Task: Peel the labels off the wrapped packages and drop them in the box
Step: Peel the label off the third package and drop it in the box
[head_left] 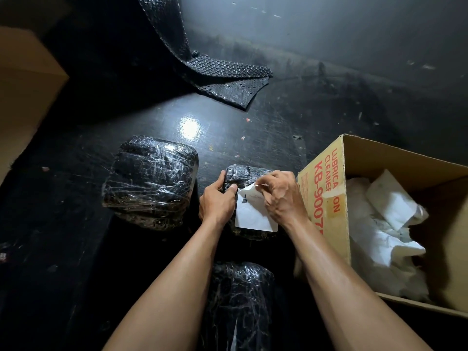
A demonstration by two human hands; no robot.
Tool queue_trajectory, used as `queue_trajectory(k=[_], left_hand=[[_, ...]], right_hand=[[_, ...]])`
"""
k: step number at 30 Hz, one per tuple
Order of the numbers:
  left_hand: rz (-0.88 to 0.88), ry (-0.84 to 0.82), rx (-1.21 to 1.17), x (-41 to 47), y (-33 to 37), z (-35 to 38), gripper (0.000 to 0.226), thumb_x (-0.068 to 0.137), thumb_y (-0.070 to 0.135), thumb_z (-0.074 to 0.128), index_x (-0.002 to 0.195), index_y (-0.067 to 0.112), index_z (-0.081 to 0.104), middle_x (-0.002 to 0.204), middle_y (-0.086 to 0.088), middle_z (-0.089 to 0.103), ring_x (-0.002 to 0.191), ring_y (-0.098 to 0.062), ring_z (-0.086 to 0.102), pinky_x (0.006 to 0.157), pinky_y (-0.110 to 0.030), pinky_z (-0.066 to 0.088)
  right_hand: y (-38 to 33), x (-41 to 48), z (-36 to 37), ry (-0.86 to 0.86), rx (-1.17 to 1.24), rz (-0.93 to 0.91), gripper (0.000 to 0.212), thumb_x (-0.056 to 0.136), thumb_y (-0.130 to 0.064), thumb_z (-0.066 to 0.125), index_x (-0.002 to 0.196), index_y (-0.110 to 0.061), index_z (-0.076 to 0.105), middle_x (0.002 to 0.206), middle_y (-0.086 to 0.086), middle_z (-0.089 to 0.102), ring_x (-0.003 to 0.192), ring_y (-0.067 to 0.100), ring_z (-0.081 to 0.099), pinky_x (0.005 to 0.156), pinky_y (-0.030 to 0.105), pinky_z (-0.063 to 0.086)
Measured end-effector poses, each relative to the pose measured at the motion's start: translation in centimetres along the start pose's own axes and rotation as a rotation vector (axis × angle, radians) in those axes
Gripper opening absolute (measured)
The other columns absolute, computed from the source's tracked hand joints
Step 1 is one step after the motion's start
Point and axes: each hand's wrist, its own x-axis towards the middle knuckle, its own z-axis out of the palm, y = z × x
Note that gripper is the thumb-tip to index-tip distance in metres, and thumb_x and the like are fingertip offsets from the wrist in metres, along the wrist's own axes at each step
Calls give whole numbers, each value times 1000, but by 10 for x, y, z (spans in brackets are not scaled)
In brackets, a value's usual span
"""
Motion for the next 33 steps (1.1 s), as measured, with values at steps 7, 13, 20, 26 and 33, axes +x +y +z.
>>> queue_trajectory(k=[7,13,20,26,33], left_hand=[[-4,13,-9,-2,2,0,54,86,47,63,139,50,50,121,4,72,115,-23,63,89,-26,44],[-3,8,-15,0,1,0,55,86,47,64,139,49,50,127,3,69,120,-24,61,97,-29,45],[-8,1,-35,1,2,0,56,86,45,65,140,47,51,129,4,68,122,-22,60,99,-27,43],[-12,-65,-29,5,4,0,65,76,48,63,139,50,50,135,10,64,123,-19,60,99,-28,44],[69,-92,89,6,3,-1,89,63,65,77,144,44,46,134,0,65,124,-22,61,100,-36,50]], right_hand=[[-2,2,-14,-33,-21,1,8,92,-23,69,95,-24,76,103,-4,71,111,20,47,92,40,45],[-1,2,-26,-103,-71,7,9,93,-25,68,97,-28,75,106,-8,69,111,15,43,90,35,41],[-4,2,-34,-136,-78,-24,8,91,-26,70,94,-28,77,99,-8,69,107,17,49,87,34,43],[-7,1,-39,-141,-73,-40,18,89,-12,65,94,-25,77,98,-1,71,94,19,63,81,33,53],[-10,-1,-40,-135,-67,-35,17,91,-17,65,97,-27,77,100,-2,69,104,19,55,86,35,49]])
